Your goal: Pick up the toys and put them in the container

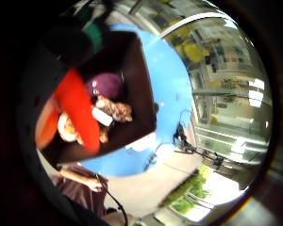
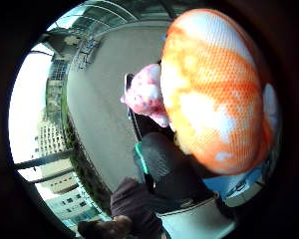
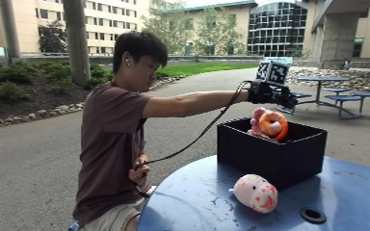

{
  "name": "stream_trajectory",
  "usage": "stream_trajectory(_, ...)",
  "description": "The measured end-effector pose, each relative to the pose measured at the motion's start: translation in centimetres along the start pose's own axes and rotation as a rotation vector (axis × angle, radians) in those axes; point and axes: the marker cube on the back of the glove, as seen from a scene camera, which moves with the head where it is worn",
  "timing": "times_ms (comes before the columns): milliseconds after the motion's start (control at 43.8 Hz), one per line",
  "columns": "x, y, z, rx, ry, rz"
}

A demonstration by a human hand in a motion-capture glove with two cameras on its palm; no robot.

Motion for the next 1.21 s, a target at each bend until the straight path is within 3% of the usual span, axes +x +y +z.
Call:
stream_trajectory(434, 14.5, 8.3, 0.2, 0.07, -0.049, 0.101)
stream_trajectory(777, 23.6, 14.8, 4.2, -0.021, -0.01, 0.16)
stream_trajectory(1028, 29.4, 16.0, 16.4, -0.243, -0.02, 0.15)
stream_trajectory(1120, 26.8, 13.3, 22.8, -0.244, -0.189, 0.183)
stream_trajectory(1211, 25.4, 12.0, 28.1, -0.154, -0.186, 0.177)
